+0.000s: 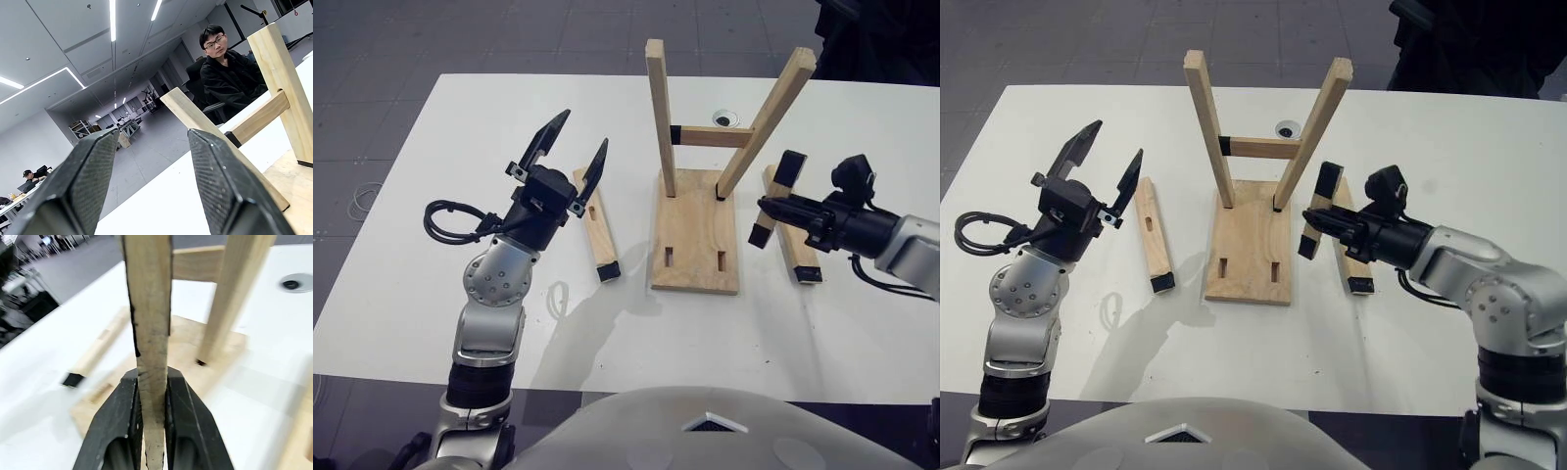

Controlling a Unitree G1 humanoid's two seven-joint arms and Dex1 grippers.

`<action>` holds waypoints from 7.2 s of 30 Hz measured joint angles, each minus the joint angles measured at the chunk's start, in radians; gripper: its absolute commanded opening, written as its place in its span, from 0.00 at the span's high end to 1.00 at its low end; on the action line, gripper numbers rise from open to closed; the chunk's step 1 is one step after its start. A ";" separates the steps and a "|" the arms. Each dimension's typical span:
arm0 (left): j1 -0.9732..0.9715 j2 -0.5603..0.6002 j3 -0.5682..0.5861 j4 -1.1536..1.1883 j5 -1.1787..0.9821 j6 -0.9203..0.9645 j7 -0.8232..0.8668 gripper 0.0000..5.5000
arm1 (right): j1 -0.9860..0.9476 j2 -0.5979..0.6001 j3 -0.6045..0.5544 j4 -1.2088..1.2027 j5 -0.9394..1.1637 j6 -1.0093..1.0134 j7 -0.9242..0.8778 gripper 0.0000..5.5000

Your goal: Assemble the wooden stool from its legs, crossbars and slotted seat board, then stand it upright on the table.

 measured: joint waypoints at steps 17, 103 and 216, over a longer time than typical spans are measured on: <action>0.054 -0.033 -0.050 0.050 0.028 -0.047 0.008 0.53 | 0.203 0.410 0.077 0.342 -0.716 -0.958 -0.207 0.93; 0.087 -0.053 -0.081 0.067 0.042 -0.062 0.011 0.53 | 0.106 0.435 -0.069 0.483 -0.614 -0.880 -0.224 0.93; 0.121 -0.079 -0.097 0.080 0.078 -0.083 0.033 0.53 | -0.277 0.496 -0.123 0.158 -0.641 -0.136 -0.481 0.67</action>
